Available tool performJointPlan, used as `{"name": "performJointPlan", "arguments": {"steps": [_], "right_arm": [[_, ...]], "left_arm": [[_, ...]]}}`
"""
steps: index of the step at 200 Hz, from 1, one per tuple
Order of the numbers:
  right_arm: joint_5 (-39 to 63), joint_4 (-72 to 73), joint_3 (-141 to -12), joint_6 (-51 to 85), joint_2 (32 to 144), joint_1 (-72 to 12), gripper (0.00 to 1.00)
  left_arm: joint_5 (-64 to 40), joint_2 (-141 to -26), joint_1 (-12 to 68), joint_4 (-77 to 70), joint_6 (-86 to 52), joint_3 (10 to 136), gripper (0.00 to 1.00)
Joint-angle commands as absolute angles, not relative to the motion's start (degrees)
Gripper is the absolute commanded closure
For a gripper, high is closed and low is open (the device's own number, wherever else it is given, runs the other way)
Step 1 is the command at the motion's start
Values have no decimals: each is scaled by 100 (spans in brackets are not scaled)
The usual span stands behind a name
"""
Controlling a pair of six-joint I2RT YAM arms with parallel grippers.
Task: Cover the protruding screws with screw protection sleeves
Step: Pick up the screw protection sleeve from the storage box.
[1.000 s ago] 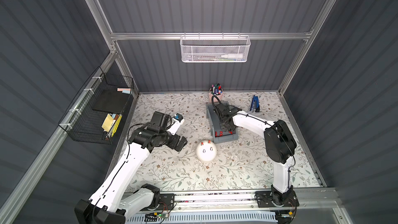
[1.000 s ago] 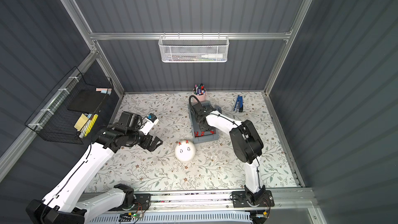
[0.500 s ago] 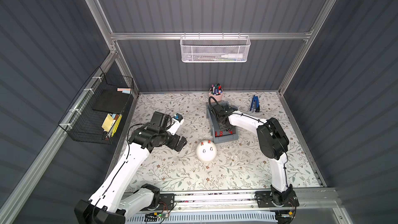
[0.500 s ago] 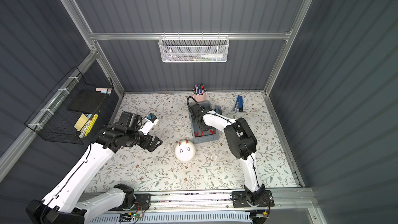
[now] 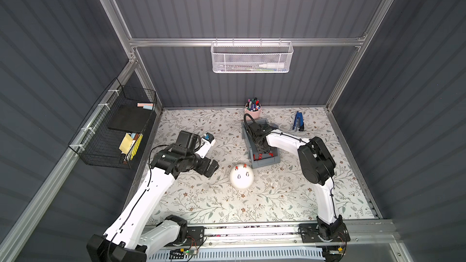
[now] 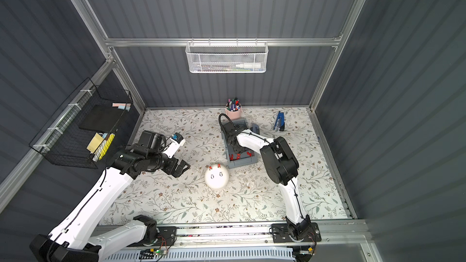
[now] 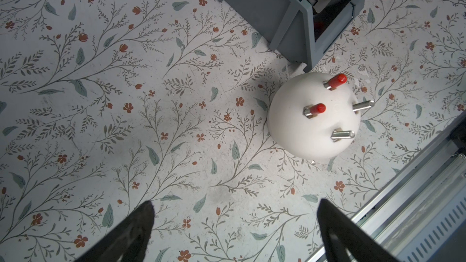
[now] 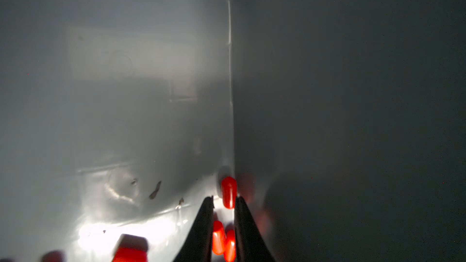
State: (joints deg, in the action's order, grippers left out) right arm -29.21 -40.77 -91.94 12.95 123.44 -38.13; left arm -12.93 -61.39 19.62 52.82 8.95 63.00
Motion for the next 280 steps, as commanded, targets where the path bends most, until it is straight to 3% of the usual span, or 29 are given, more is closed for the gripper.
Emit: {"name": "performJointPlan", "arguments": {"steps": [1, 123, 280], "right_arm": [[-3313, -4283, -9281, 1232, 12428, -3868, 77], [-3199, -4205, -9287, 1336, 12649, -3885, 81], [-3221, -4183, -9440, 1152, 12858, -3809, 77]], "left_arm": [[-1300, -6078, 1942, 5337, 968, 6247, 0], [-1334, -6057, 1942, 5311, 963, 6214, 0], [-1327, -6058, 1942, 5309, 1007, 6188, 1]]}}
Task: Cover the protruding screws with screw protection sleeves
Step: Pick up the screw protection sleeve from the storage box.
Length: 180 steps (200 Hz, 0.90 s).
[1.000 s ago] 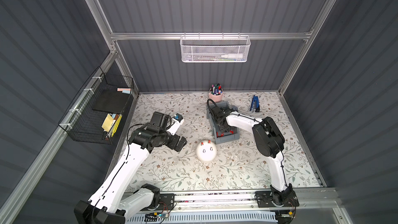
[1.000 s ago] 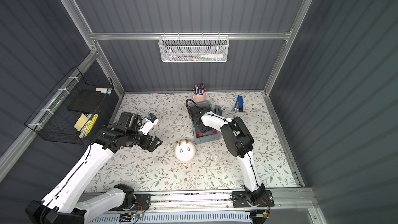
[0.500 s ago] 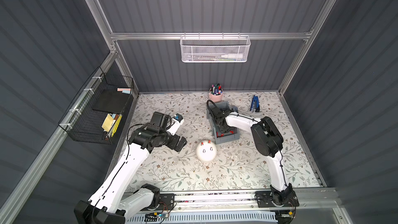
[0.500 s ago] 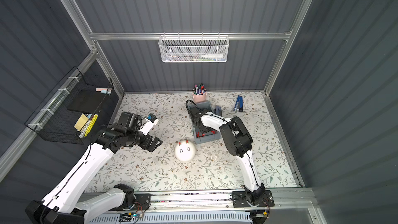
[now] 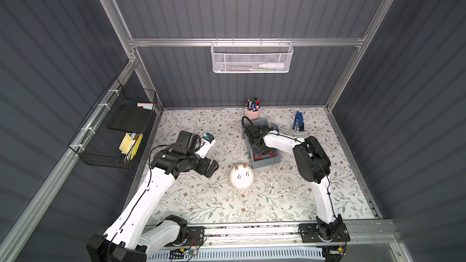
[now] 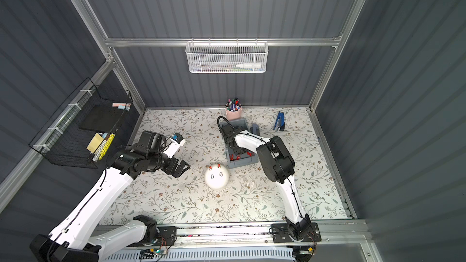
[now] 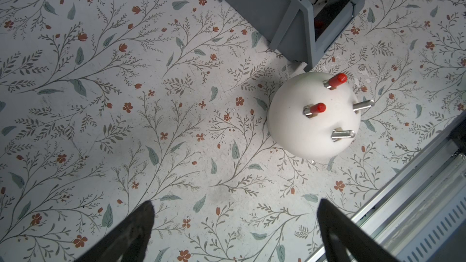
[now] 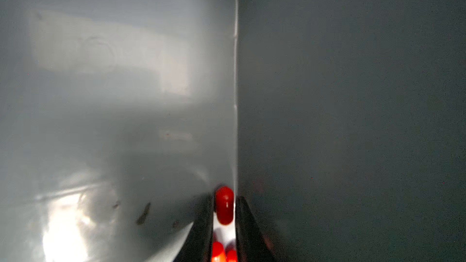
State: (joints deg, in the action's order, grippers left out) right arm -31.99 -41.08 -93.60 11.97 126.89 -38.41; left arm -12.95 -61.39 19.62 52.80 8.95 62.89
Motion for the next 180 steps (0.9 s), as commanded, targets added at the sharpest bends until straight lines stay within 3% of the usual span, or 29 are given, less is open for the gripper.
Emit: {"name": "performJointPlan", "arguments": {"steps": [1, 77, 180], "right_arm": [[-3219, -4179, -9440, 1152, 12858, -3808, 77], [-3176, -4157, -9500, 1105, 12911, -3761, 81], [-3121, -4128, -9496, 1066, 12970, -3731, 78]], "left_arm": [[-1332, -6061, 1942, 5309, 1004, 6188, 1], [-1344, -6097, 1942, 5317, 1025, 6187, 1], [-1433, -6144, 1942, 5309, 1014, 6190, 0]]}}
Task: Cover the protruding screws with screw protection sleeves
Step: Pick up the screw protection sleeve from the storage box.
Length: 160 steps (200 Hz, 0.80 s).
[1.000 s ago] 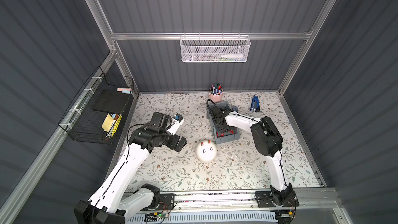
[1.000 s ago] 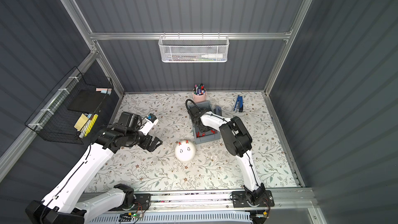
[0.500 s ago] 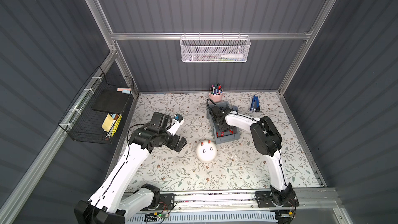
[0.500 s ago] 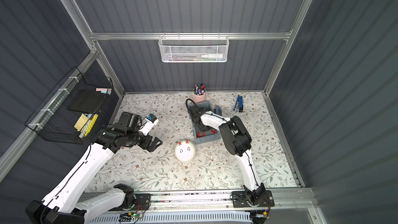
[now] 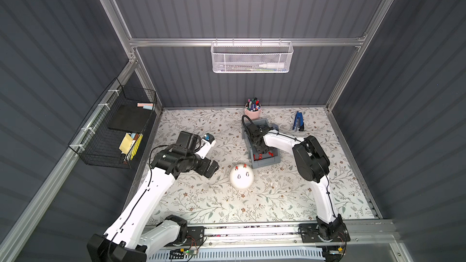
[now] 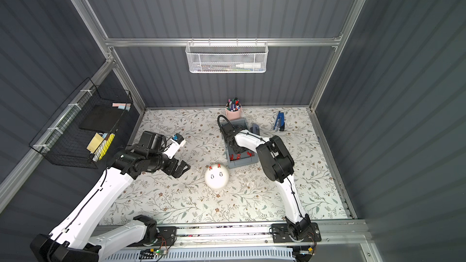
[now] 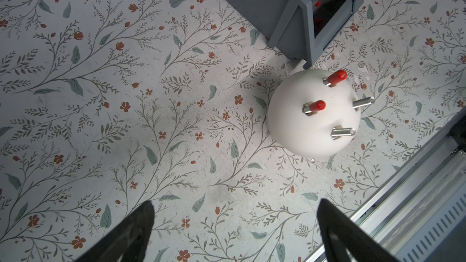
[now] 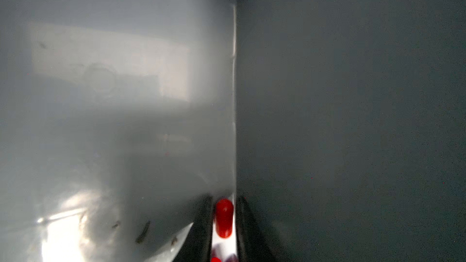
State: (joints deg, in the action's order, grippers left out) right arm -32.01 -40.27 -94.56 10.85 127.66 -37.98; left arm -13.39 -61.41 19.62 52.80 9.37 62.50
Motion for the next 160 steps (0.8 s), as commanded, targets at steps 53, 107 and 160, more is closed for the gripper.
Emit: {"name": "performJointPlan", "arguments": {"steps": [53, 107, 160], "right_arm": [[-3102, -4085, -9492, 1037, 12990, -3723, 79], [-3084, -4065, -9491, 1033, 13018, -3708, 80], [-3087, -4057, -9492, 1017, 12980, -3708, 87]], "left_arm": [[-1433, -6152, 1942, 5309, 1013, 6189, 1], [-1439, -6161, 1942, 5309, 1020, 6183, 0], [-1449, -6179, 1942, 5309, 1022, 6180, 1]]}}
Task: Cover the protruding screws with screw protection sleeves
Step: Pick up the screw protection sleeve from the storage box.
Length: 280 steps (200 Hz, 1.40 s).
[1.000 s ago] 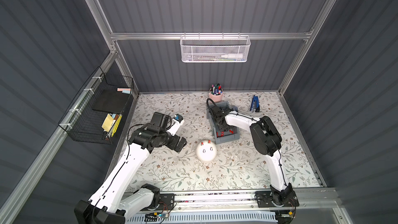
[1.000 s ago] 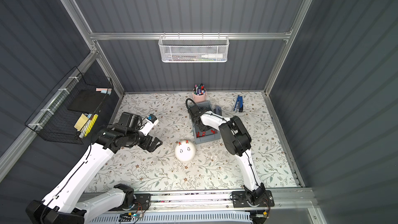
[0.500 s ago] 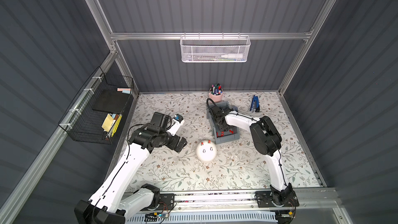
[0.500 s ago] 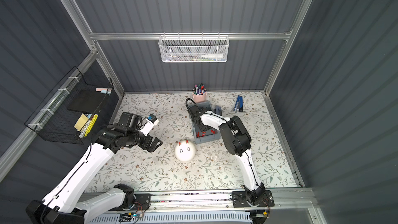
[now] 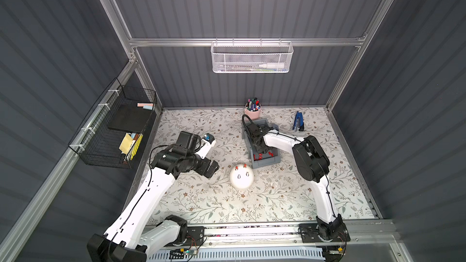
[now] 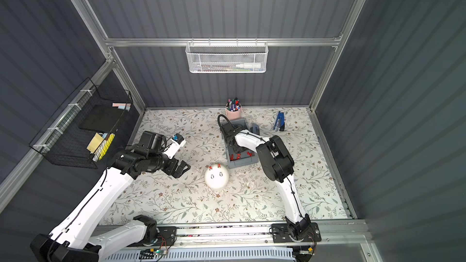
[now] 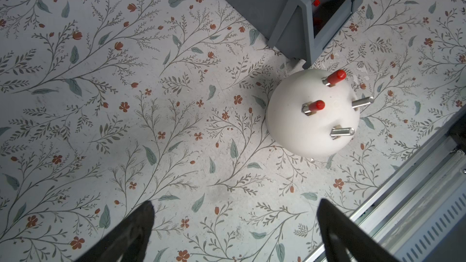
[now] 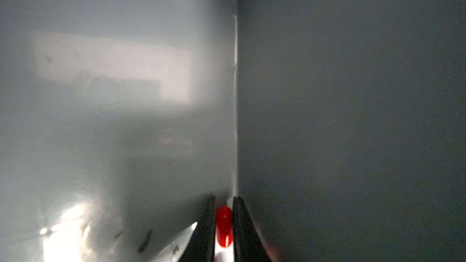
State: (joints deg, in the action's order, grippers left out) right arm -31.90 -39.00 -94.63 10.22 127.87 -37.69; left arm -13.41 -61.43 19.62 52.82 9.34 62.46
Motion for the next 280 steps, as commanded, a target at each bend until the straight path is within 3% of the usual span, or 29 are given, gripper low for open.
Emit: {"name": "performJointPlan", "arguments": {"steps": [1, 65, 161, 246, 280], "right_arm": [[-3090, -4054, -9488, 1014, 12976, -3708, 87], [-3000, -4047, -9525, 934, 12760, -3713, 94], [-3129, -3997, -9522, 848, 11832, -3988, 95], [-376, -2629, -8080, 1396, 9225, -3999, 98], [885, -1100, -7255, 1389, 7991, -4028, 98]], "left_arm": [[-1450, -6183, 1942, 5309, 1021, 6180, 1], [-1467, -6179, 1942, 5301, 1015, 6183, 1], [-1621, -6117, 1942, 5173, 938, 6184, 0], [-2350, -6093, 1960, 4723, 467, 6114, 1], [-2935, -6068, 1960, 4291, 356, 5940, 1]]}}
